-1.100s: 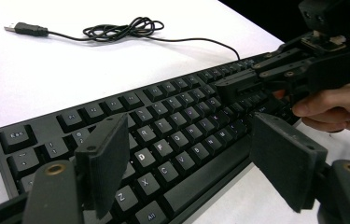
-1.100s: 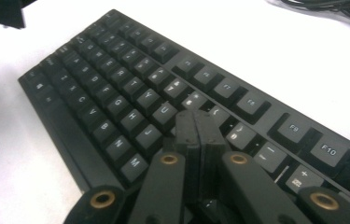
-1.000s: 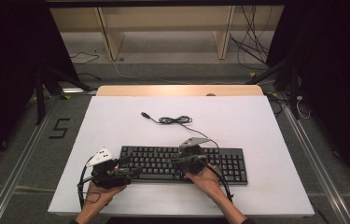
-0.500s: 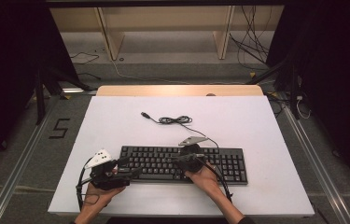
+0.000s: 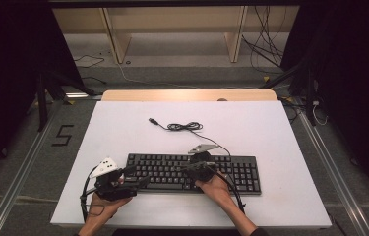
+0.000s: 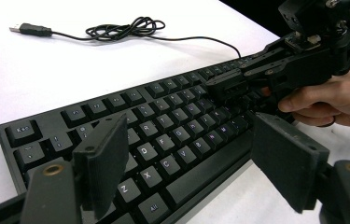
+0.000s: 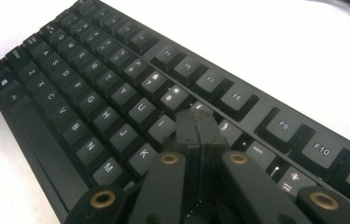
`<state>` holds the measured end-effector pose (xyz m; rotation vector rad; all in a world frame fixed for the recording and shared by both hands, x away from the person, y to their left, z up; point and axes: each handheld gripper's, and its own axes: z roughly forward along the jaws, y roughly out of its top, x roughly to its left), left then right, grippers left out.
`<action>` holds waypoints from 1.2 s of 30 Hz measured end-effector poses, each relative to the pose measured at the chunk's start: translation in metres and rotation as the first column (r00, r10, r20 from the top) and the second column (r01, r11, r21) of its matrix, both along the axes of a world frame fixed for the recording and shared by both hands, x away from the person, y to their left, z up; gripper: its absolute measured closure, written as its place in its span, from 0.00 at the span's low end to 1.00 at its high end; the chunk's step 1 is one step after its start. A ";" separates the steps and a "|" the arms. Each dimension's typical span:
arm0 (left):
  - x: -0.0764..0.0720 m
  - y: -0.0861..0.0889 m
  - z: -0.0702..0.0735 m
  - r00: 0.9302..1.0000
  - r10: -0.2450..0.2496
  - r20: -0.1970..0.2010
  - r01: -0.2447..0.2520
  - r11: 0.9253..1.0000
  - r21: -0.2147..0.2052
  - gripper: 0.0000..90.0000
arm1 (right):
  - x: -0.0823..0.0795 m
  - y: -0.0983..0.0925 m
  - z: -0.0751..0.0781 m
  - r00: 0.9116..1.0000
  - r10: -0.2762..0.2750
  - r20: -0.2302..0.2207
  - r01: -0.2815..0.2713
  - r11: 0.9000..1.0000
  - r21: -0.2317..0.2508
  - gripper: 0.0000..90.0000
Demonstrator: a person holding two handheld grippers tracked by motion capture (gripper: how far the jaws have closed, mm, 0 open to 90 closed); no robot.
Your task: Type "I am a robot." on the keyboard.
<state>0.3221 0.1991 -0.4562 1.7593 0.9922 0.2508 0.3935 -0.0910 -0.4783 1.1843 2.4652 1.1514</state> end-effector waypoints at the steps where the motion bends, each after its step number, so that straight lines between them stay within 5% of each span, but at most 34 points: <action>1: 0.000 0.000 0.000 1.000 0.000 0.001 0.000 1.000 0.001 0.30 | 0.000 0.000 0.000 1.000 0.001 0.000 -0.001 1.000 -0.003 1.00; 11: -0.001 0.001 0.000 1.000 0.006 0.007 -0.006 1.000 -0.001 0.30 | -0.001 0.000 0.001 1.000 -0.012 0.000 0.012 1.000 0.010 1.00; 25: -0.001 0.004 0.000 1.000 0.026 0.017 -0.026 1.000 -0.014 0.30 | -0.007 0.001 0.017 1.000 0.026 0.017 -0.028 0.994 0.107 0.56; 36: -0.002 0.006 0.000 0.999 0.029 0.021 -0.029 1.000 -0.010 0.29 | -0.017 0.017 0.022 0.996 0.091 0.025 -0.094 0.987 0.132 0.49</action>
